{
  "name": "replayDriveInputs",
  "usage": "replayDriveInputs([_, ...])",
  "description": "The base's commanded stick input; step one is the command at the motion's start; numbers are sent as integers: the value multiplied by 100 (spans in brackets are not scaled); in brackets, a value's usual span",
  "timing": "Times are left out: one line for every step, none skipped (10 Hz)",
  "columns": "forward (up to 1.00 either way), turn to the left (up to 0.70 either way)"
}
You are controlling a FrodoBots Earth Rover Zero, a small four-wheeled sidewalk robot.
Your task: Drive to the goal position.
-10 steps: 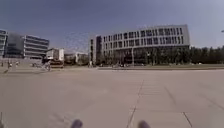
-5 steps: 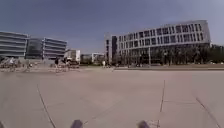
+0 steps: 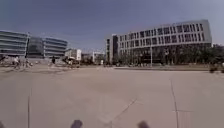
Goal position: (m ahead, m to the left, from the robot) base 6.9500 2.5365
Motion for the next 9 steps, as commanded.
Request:
replayDriveInputs([60,0])
replayDriveInputs([60,2])
replayDriveInputs([58,3])
replayDriveInputs([58,3])
replayDriveInputs([57,3])
replayDriveInputs([60,2])
replayDriveInputs([65,1])
replayDriveInputs([70,0])
replayDriveInputs([70,0])
